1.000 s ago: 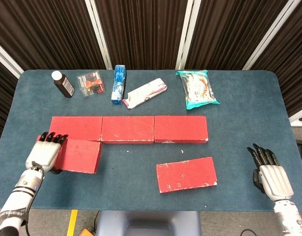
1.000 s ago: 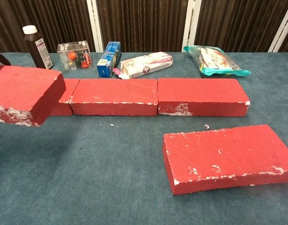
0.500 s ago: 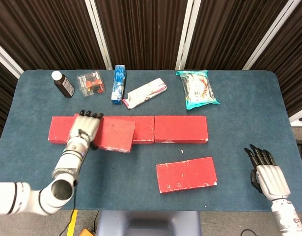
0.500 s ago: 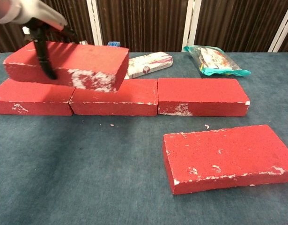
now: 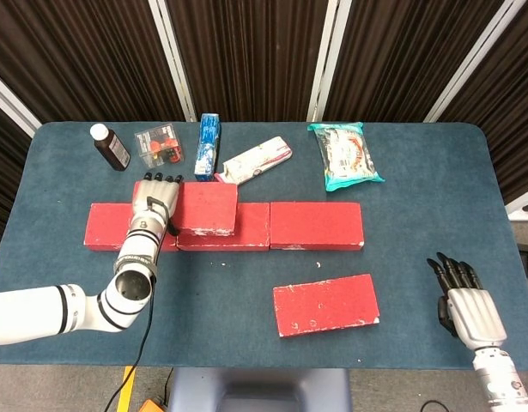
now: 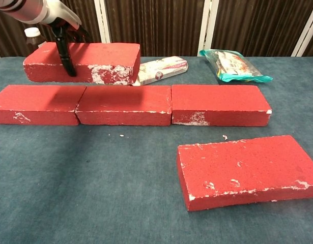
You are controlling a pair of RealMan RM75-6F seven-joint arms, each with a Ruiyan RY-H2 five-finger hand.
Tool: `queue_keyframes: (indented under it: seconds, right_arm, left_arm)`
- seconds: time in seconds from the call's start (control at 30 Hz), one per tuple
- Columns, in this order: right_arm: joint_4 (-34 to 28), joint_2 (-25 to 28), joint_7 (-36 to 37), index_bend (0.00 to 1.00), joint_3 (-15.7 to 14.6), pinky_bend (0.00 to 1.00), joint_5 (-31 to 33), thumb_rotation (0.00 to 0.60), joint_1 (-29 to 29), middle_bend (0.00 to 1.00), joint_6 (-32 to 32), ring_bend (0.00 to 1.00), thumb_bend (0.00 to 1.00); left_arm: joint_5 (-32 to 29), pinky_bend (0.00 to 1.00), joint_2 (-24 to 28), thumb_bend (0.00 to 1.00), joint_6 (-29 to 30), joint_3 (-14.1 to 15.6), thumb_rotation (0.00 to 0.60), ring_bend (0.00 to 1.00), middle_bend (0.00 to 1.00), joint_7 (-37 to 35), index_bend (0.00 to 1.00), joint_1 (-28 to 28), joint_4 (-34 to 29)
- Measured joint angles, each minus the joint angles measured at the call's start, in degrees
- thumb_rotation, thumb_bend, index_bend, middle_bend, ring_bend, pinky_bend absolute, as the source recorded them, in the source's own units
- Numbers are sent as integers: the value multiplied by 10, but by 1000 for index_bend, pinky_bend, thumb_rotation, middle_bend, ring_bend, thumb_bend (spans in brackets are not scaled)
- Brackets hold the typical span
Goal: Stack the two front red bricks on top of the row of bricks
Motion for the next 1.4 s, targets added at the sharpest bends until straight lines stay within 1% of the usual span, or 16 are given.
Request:
queue_keyframes:
  seconds: [0.3,0.5,0.9,1.2,1.4]
  right_arm:
    - [0,-3,-5,35,1,0,3,600,1,0,-1,0,843]
    - [1,-5,-7,35,0,0,5,600,1,0,-2,0,842]
    - [1,-7,-11,35,0,0,5,600,2,0,-2,0,843]
    - [1,-9,-15,35,0,0,7,600,2,0,-2,0,843]
    - [1,-11,-18,37,0,0,9,600,3,0,-3,0,843]
  left_arm:
    - [17,14,-12,191,-42,31,600,0,102,-21,0,30,32]
    - [27,15,-19,191,-55,45,600,0,93,-34,0,38,44]
    - [33,15,-33,192,-72,64,600,0,46,-50,0,43,68]
    - [32,15,-39,191,-78,75,600,0,43,-58,0,42,76]
    - [27,15,-43,186,-73,77,600,0,41,-60,0,38,77]
